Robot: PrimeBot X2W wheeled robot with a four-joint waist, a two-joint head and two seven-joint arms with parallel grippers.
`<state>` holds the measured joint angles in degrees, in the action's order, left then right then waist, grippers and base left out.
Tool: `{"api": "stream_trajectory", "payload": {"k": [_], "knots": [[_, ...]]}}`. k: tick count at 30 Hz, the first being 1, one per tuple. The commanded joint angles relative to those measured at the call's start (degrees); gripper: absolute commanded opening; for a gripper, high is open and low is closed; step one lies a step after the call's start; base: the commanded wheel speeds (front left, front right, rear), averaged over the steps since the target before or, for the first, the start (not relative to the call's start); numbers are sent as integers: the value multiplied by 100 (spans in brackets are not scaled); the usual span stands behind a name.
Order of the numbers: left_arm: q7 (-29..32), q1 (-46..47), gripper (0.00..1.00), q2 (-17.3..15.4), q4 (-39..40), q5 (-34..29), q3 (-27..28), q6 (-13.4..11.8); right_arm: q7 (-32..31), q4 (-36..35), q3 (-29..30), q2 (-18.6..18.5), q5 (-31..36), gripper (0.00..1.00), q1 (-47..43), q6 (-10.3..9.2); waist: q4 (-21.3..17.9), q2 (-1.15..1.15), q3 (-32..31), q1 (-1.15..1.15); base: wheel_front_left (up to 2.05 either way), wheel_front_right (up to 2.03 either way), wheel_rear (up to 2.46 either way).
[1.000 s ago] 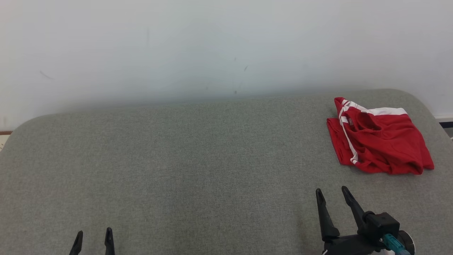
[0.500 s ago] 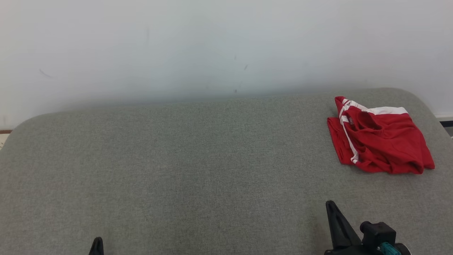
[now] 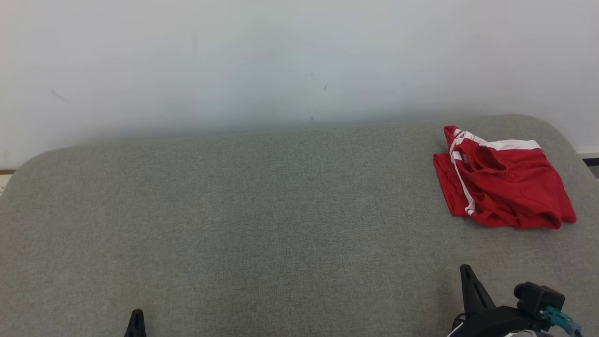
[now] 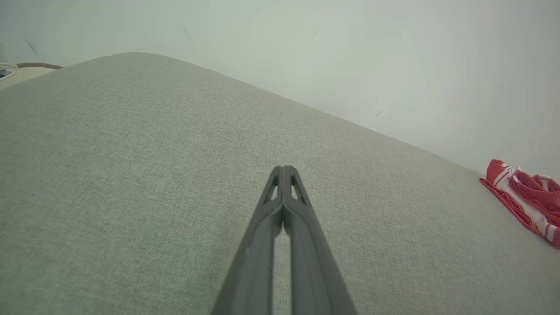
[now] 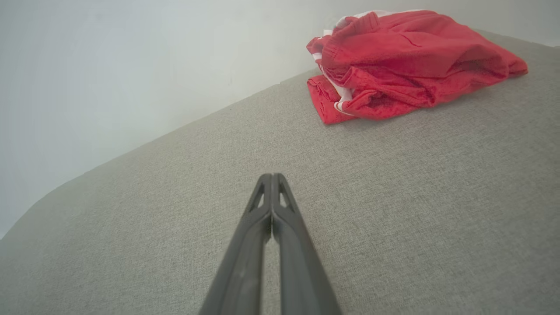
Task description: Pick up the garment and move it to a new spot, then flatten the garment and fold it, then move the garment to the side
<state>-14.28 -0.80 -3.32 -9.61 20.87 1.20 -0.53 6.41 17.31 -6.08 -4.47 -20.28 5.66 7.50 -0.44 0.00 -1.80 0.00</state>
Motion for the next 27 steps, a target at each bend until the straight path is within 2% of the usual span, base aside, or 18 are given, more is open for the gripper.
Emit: {"api": "stream_trajectory", "payload": {"k": [1, 12, 27], "knots": [[-36, 194, 0, -25, 17, 351, -55, 44, -113, -18, 130, -55, -316, 0, 225, 0, 1, 0, 5, 0, 0, 0, 0], [-53, 422, 0, -15, -166, 1569, -288, 173, -613, 216, 572, -114, -1449, 0, 475, 0, 7, 0, 33, 0, 0, 0, 0], [-57, 654, 0, -3, -356, 2788, -500, 307, -1125, 458, 1027, -171, -2589, 0, 723, 0, 13, 0, 67, 0, 0, 0, 0]]}}
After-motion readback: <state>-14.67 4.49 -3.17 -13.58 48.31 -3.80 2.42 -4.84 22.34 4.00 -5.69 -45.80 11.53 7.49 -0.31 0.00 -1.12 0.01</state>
